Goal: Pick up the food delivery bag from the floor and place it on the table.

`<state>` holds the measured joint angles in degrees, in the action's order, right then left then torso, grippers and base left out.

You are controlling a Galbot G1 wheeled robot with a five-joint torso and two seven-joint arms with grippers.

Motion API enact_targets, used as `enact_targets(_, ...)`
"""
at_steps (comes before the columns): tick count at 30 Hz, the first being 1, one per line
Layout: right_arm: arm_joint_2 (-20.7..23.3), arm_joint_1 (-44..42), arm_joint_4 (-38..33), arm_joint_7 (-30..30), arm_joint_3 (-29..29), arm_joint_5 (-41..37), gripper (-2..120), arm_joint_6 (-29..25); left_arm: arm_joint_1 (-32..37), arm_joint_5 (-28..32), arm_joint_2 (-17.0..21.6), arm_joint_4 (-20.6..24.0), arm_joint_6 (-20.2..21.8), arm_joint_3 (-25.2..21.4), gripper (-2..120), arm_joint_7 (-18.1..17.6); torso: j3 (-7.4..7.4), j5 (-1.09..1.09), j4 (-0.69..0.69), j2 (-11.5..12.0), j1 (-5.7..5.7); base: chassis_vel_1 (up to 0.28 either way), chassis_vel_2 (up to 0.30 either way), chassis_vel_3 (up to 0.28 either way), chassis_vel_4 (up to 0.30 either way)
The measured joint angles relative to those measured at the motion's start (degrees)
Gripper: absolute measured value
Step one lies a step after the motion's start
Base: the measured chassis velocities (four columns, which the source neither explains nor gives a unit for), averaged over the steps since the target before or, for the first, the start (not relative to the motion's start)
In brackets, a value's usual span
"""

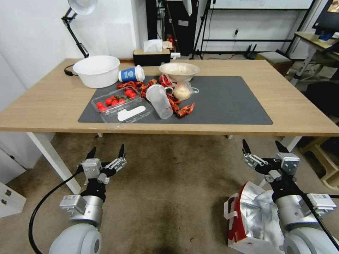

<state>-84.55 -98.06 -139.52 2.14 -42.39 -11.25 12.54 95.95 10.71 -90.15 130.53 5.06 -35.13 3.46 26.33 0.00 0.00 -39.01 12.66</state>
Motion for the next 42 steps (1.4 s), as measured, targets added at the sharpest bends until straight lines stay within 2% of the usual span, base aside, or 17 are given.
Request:
enact_targets(7,0.12,-0.06,0.0,-0.08,-0.11,-0.04,100,-0.08,-0.01,0.0,0.02,-0.08,-0.07,0.03,100,0.02,-0.79,0.0,0.0,1.33,-0.52,0.0,0.0,0.0,0.0)
enact_targets(34,0.56,0.41,0.8,-0.08,0.26,-0.17,100,-0.42,-0.14,-0.19,0.01,-1.19,-1.64,-0.1,100,0.57,-5.32,0.0,0.0,8.77,-3.43,0.0,0.0,0.0,0.0)
enact_targets(42,0.59,0.42,0.85,-0.07,0.34,-0.17,100,-0.49,-0.03,-0.26,0.01,-1.19,-1.83,-0.08,100,0.6,-5.94,0.0,0.0,9.75,-3.8,0.0,0.0,0.0,0.0)
